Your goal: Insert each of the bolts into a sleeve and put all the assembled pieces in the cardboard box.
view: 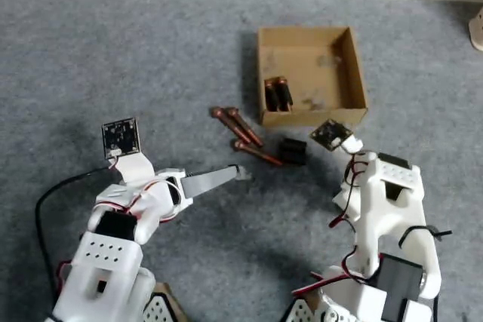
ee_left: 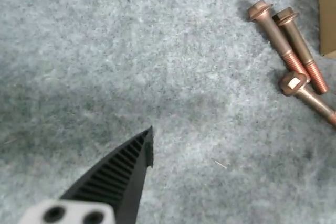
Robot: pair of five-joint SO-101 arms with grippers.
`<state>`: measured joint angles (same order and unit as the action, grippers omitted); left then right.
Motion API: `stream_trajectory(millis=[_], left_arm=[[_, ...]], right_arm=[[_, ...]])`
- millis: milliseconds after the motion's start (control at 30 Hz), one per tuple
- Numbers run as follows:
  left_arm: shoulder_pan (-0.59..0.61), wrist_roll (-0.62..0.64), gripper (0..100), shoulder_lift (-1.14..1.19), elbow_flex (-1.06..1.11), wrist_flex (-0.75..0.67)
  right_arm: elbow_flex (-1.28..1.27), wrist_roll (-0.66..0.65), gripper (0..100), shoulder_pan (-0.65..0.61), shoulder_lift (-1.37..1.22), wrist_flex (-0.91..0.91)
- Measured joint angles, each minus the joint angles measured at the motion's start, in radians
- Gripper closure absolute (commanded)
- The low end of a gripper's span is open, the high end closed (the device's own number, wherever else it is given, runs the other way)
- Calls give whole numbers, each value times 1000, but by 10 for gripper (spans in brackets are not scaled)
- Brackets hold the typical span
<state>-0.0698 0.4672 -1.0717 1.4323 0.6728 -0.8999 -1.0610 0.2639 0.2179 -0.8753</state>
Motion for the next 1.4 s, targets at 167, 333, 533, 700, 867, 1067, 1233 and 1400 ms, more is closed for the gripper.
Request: stream_trajectory(millis=[167, 333, 533, 700, 867, 1067, 1233, 1400], left_arm=[[0, 8, 319, 0, -64, 60], [0, 81, 320, 0, -140, 173], [0, 94, 497, 61, -213, 206], [0, 94, 652, 285, -364, 218], [-15, 97, 655, 528, -532, 218], [-124, 104, 659, 750, -706, 218], [-132, 212, 656, 930, -845, 218], [-135, 367, 655, 1091, -974, 218]], right_arm=[[-3, 97, 993, 0, 3, 0], [-5, 155, 993, 0, 5, 0], [-28, 253, 993, -3, 149, -12], [-38, 347, 993, -40, 413, -118], [-38, 454, 993, -150, 687, -219], [-100, 577, 993, -242, 822, -242], [-204, 637, 993, -249, 890, -193], [-336, 738, 993, -239, 1010, -87]])
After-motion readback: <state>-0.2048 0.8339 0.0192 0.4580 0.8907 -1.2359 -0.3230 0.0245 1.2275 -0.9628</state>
